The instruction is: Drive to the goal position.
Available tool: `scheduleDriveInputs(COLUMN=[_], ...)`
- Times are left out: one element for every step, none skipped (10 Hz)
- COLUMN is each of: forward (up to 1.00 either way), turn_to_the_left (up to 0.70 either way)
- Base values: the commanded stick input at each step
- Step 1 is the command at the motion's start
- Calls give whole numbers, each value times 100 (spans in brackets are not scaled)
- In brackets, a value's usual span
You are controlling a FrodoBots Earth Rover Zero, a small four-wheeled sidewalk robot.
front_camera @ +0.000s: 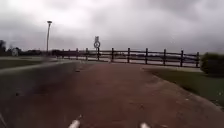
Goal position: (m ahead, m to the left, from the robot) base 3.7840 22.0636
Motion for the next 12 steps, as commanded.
scheduleDriveInputs(forward=[70,70,70,70,70,70,70,70,70,70,70,70], turn_to_the_left=[0,0,0,0,0,0,0,0,0,0,0,0])
